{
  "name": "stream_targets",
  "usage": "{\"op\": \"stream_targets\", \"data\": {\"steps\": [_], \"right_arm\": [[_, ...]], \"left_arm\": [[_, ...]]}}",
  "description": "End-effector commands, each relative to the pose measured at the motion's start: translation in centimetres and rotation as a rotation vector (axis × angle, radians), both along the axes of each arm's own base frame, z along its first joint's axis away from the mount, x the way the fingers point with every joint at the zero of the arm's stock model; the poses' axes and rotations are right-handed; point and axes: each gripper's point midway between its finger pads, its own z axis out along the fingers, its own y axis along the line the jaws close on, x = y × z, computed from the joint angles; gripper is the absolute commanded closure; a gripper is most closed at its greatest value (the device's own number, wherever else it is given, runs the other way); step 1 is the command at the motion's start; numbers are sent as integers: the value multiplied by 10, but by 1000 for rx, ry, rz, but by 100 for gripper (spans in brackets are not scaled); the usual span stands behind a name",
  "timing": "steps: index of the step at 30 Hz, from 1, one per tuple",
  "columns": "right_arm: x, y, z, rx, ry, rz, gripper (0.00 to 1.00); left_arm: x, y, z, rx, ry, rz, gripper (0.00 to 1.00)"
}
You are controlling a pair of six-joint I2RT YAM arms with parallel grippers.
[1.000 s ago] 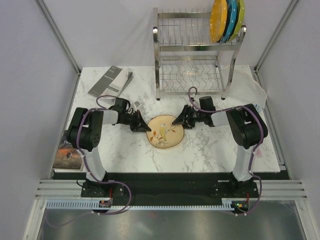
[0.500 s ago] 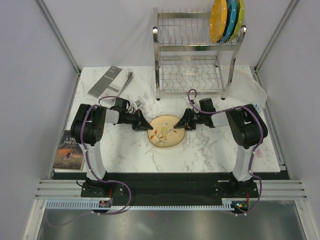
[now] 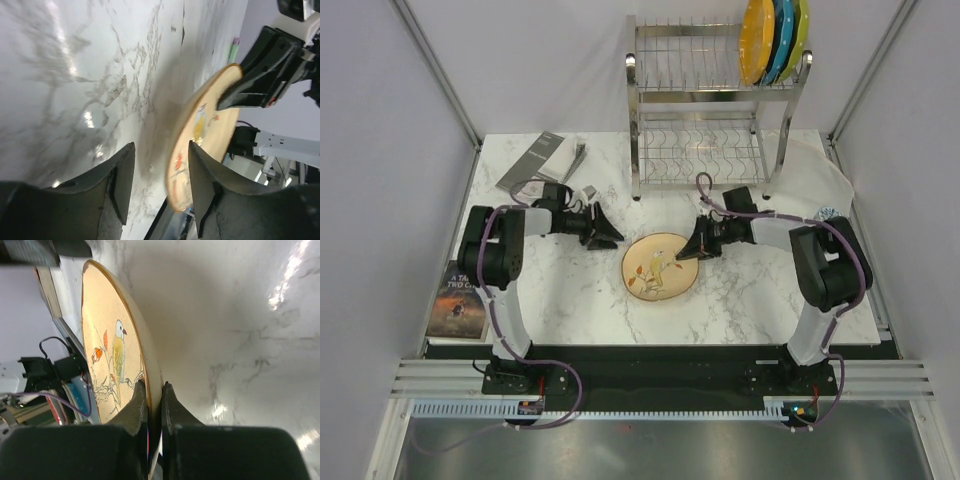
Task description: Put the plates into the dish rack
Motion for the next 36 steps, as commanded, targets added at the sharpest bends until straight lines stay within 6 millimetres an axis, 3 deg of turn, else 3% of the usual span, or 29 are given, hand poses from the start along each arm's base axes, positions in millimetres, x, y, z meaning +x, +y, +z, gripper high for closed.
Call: {"op": "stream_targets", "data": {"steps": [1, 2, 3, 4, 5, 7, 8, 10, 13, 14, 16, 17, 19, 20, 22, 23, 25, 28, 30, 31, 36], "right_arm": [[29, -29, 115, 43, -266, 94, 100], [42, -30, 149, 36, -366, 111, 100], [33, -35, 164, 6, -402, 158, 100], [33, -35, 183, -9, -453, 173, 100], [42, -36, 217, -30, -552, 166, 100], [41, -42, 257, -72, -672, 155, 100], [49, -49, 289, -119, -778, 118, 100], [49, -59, 325, -182, -917, 92, 100], [57, -82, 390, -305, -1154, -16, 100], [59, -93, 424, -345, -1268, -97, 100], [58, -104, 459, -381, -1400, -175, 100], [54, -111, 490, -381, -1511, -249, 100], [60, -130, 511, -452, -1583, -401, 100], [53, -140, 543, -462, -1695, -494, 100], [58, -163, 559, -537, -1717, -696, 100], [60, -169, 576, -549, -1769, -782, 100], [60, -182, 591, -590, -1734, -951, 100], [77, -186, 607, -622, -1674, -1191, 100], [78, -181, 614, -639, -1677, -1226, 100], [80, -181, 620, -626, -1684, -1282, 100], [97, -175, 617, -763, -1660, -1357, 100]], "left_arm": [[45, 61, 53, 97, -217, 97, 45], [45, 64, 61, 126, -237, 93, 45], [55, 85, 69, 165, -295, 115, 44], [52, 90, 72, 187, -298, 117, 44], [49, 93, 81, 201, -336, 116, 45], [43, 93, 85, 222, -381, 98, 45], [39, 90, 87, 220, -390, 89, 45], [31, 87, 93, 217, -405, 82, 45], [25, 81, 99, 207, -415, 70, 45], [23, 79, 100, 202, -414, 68, 45], [23, 79, 105, 195, -416, 73, 45], [23, 78, 108, 191, -422, 75, 45], [23, 77, 112, 186, -433, 72, 45], [22, 77, 112, 186, -429, 73, 46], [20, 77, 110, 186, -423, 72, 46], [19, 76, 109, 184, -415, 74, 46], [14, 75, 103, 181, -393, 77, 46], [8, 74, 97, 175, -375, 88, 46], [8, 74, 97, 173, -385, 102, 46], [0, 64, 92, 168, -378, 76, 46], [-6, 58, 87, 167, -380, 64, 46]]}}
